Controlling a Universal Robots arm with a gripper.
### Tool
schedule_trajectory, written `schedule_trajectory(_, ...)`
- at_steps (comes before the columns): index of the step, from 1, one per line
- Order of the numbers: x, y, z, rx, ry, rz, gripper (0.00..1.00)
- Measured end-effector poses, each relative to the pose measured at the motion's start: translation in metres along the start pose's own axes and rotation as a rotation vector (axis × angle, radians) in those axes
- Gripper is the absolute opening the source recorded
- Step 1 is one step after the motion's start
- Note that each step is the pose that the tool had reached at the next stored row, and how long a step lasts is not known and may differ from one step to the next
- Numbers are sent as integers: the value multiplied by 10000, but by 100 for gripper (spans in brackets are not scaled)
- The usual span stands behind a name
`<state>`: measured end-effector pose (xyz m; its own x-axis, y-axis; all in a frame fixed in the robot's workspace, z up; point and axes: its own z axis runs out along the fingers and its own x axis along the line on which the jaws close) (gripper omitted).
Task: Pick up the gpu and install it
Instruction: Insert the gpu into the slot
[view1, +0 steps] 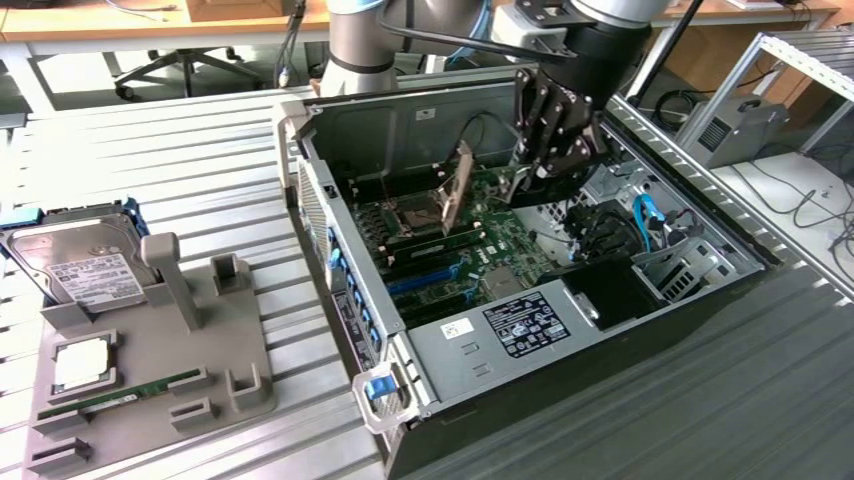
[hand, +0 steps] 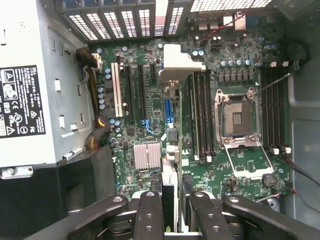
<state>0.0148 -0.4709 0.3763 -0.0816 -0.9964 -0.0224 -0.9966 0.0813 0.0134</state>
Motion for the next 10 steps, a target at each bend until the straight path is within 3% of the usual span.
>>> schedule_trajectory(10,69,-3,8,0,-1,0,26)
